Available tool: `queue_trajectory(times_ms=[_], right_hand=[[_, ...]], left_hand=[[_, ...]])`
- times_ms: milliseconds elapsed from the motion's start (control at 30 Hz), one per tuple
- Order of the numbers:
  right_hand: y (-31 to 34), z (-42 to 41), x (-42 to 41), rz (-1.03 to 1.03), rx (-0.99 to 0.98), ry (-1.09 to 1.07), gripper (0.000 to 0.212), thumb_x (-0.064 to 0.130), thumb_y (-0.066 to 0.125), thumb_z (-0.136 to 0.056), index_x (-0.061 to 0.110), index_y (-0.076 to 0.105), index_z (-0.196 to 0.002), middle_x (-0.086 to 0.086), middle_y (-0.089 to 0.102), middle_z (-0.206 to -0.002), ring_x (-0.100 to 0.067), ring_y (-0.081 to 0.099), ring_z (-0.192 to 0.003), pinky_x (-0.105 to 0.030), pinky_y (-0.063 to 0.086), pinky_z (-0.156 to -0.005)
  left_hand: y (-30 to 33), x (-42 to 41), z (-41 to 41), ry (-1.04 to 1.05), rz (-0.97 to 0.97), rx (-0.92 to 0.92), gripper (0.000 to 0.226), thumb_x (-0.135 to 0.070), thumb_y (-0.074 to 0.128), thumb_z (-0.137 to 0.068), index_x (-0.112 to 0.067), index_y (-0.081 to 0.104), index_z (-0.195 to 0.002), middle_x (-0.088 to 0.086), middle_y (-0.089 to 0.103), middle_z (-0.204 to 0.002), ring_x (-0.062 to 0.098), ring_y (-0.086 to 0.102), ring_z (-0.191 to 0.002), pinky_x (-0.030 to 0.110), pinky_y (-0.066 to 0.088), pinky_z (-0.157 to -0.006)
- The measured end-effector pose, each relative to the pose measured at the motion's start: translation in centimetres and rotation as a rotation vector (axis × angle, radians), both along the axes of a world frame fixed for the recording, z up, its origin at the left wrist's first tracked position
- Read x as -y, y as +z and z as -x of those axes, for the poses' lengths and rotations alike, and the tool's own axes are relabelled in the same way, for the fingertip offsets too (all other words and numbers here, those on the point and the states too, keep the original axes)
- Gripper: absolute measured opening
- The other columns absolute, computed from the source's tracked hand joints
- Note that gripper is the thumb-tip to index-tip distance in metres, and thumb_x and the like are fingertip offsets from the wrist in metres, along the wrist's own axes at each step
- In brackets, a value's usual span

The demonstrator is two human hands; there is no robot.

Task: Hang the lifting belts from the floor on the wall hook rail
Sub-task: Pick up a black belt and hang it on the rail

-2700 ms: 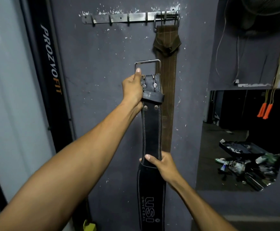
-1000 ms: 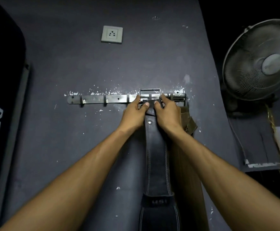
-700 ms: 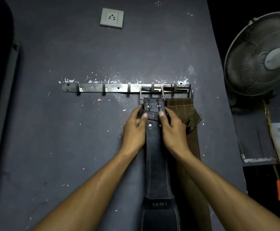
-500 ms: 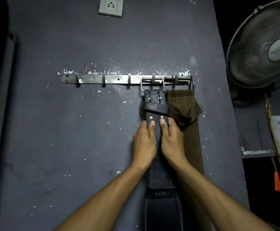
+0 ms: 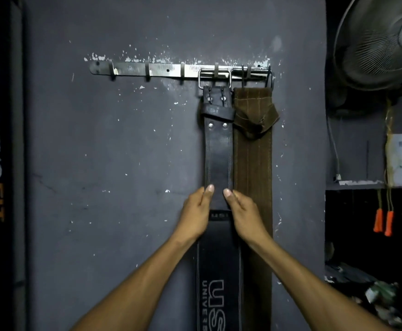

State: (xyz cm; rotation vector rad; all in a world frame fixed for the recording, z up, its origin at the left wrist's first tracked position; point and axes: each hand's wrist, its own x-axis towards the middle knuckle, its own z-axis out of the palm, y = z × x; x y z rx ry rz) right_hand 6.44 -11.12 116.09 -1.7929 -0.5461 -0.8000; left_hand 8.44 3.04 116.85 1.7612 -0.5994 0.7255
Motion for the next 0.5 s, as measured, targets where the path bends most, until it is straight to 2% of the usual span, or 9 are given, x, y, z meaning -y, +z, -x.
queue_trajectory(times_ms=[33,100,200,267,333,367,433,500], right_hand=[[-0.6,0.2,-0.2,-0.040,0.021,-0.011,0.047,0.039,0.045,-0.110,0.001,0.071,-0.100,-0.021,0.075,-0.097,-0.031,0.072,-0.094,-0.053,0.056,-0.091],[-0.8,0.9,-0.5,-0.110,0.074,-0.007,0.045,0.039,0.044,-0.111,0.006,0.071,-0.097,-0.011,0.075,-0.089,-0.017,0.068,-0.084,-0.044,0.056,-0.083],[-1.8,2.3,0.2,-0.205,0.077,0.126,0.042,0.044,0.040,-0.112,0.019,0.073,-0.111,0.009,0.078,-0.101,-0.005,0.072,-0.098,-0.022,0.057,-0.085],[-4.1,3.6,0.8,-0.220,0.015,0.177,0.042,0.056,0.040,-0.108,0.023,0.066,-0.117,0.017,0.075,-0.103,0.002,0.071,-0.097,-0.014,0.054,-0.081],[-7.4,4.5,1.0,-0.250,-0.089,0.187,0.045,0.062,0.051,-0.099,0.028,0.061,-0.126,0.020,0.075,-0.110,0.001,0.072,-0.101,-0.022,0.059,-0.084],[-8.8,4.9,1.1,-0.264,-0.115,0.175,0.043,0.059,0.056,-0.098,0.028,0.062,-0.128,0.017,0.076,-0.112,-0.002,0.073,-0.104,-0.029,0.061,-0.090],[-10.5,5.5,0.9,-0.302,-0.128,0.151,0.033,0.043,0.061,-0.103,0.024,0.069,-0.128,0.009,0.078,-0.116,-0.008,0.074,-0.109,-0.040,0.060,-0.099],[-10.6,6.3,0.6,-0.332,-0.109,0.146,0.031,0.038,0.061,-0.104,0.020,0.073,-0.126,0.008,0.079,-0.115,-0.006,0.074,-0.109,-0.037,0.059,-0.099]], left_hand=[[-0.4,0.4,0.6,-0.001,0.059,0.014,0.041,-0.035,0.042,-0.111,-0.009,0.069,-0.095,0.006,0.076,-0.095,0.014,0.068,-0.090,0.041,0.056,-0.090],[-0.2,1.3,2.0,-0.019,0.113,0.027,0.038,-0.033,0.041,-0.111,-0.014,0.071,-0.099,-0.001,0.076,-0.097,0.007,0.069,-0.091,0.032,0.054,-0.089],[-0.8,1.8,3.9,-0.111,0.198,0.012,0.039,-0.033,0.040,-0.112,-0.009,0.070,-0.114,0.009,0.076,-0.113,0.019,0.072,-0.110,0.035,0.055,-0.101],[-3.0,1.9,5.0,-0.140,0.257,-0.003,0.033,-0.033,0.040,-0.111,-0.008,0.063,-0.114,0.011,0.073,-0.113,0.019,0.069,-0.108,0.037,0.055,-0.100],[-6.6,2.2,6.5,-0.144,0.313,-0.065,0.022,-0.030,0.044,-0.110,-0.016,0.058,-0.120,-0.002,0.073,-0.114,0.016,0.067,-0.112,0.031,0.056,-0.099],[-8.4,2.4,7.4,-0.135,0.330,-0.096,0.023,-0.028,0.047,-0.110,-0.017,0.059,-0.126,-0.007,0.074,-0.118,0.016,0.068,-0.117,0.030,0.056,-0.101],[-10.9,2.7,8.9,-0.088,0.317,-0.145,0.032,-0.028,0.050,-0.109,-0.012,0.062,-0.134,0.000,0.074,-0.128,0.020,0.068,-0.124,0.039,0.053,-0.110],[-11.6,2.7,10.2,-0.061,0.338,-0.162,0.034,-0.029,0.052,-0.108,-0.008,0.066,-0.131,0.007,0.075,-0.127,0.022,0.070,-0.122,0.048,0.052,-0.111]])
